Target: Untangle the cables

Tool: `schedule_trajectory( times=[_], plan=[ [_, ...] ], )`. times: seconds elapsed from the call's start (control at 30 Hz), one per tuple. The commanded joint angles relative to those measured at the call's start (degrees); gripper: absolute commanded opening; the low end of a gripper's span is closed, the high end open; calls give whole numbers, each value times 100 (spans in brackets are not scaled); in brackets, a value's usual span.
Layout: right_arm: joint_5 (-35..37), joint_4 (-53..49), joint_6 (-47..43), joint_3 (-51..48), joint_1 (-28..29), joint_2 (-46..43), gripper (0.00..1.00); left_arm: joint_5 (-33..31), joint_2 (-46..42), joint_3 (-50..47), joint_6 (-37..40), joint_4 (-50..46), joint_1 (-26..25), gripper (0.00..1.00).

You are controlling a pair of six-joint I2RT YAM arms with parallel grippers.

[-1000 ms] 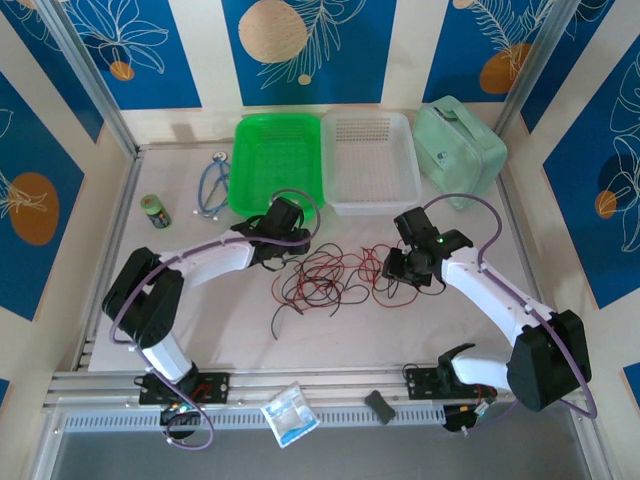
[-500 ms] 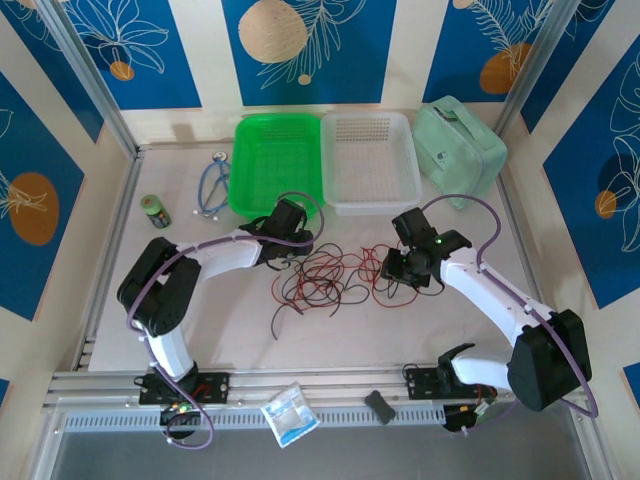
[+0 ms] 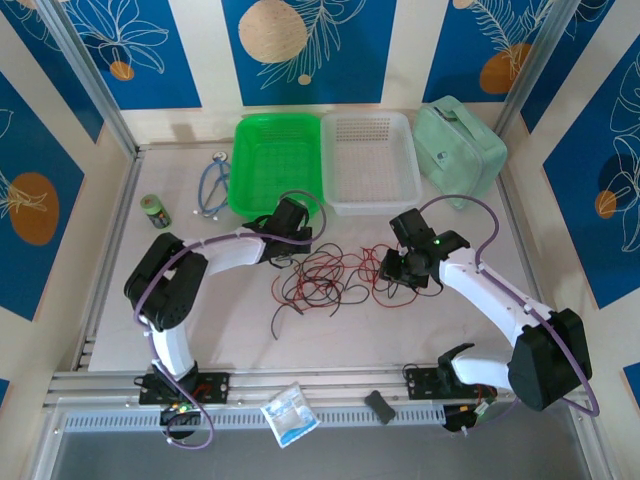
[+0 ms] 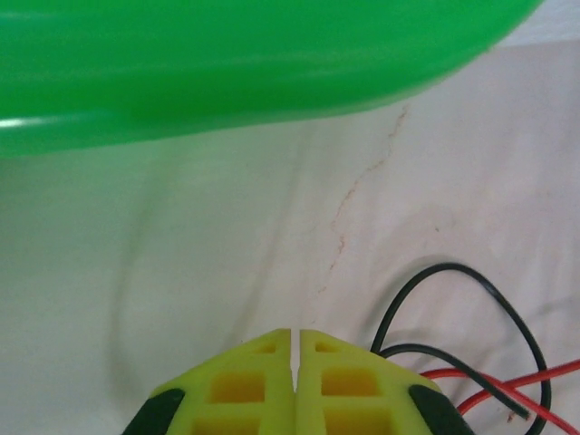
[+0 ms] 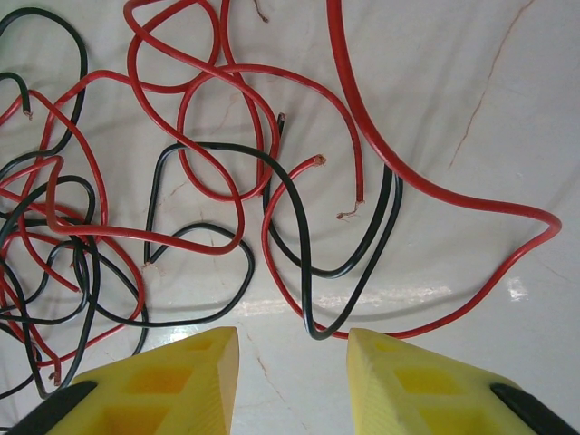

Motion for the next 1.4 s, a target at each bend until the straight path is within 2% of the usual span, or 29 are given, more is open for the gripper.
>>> schedule_trajectory(
  times=[0.0, 0.13, 0.33, 0.43, 0.63, 0.87, 1.07, 1.3, 1.37],
  plan=[
    [-111, -34, 106, 12, 78, -7, 37, -8, -82, 202, 45, 5, 65, 0],
    [-185, 52, 76, 12, 151, -34, 37, 101, -552, 353, 63, -226, 24, 0],
    [-339, 207, 80, -27, 197, -189, 37, 188, -1419, 855, 337, -1106, -129, 0],
    [-484, 314, 31, -32, 223, -309, 41, 285, -1776, 1092, 411, -1555, -194, 0],
    [-1125, 747, -130, -80, 293, -684, 49, 496, -2351, 1497, 471, -2118, -253, 0],
    [-1774, 1158, -156, -31, 589, -835, 50, 838, -2683, 2021, 476, -2337, -270, 0],
    [-1959, 1950, 446, -263, 1015, -621, 49, 1137, -2765, 2422, 409, -2320, -308, 0],
    [-2402, 3327, 1627, -691, 1140, -39, 46, 1281, -2880, 2906, 447, -2337, -409, 0],
    [-2467, 3618, 1599, -680, 1254, 110, 47, 1244, -2936, 2990, 466, -2333, -436, 0]
  ],
)
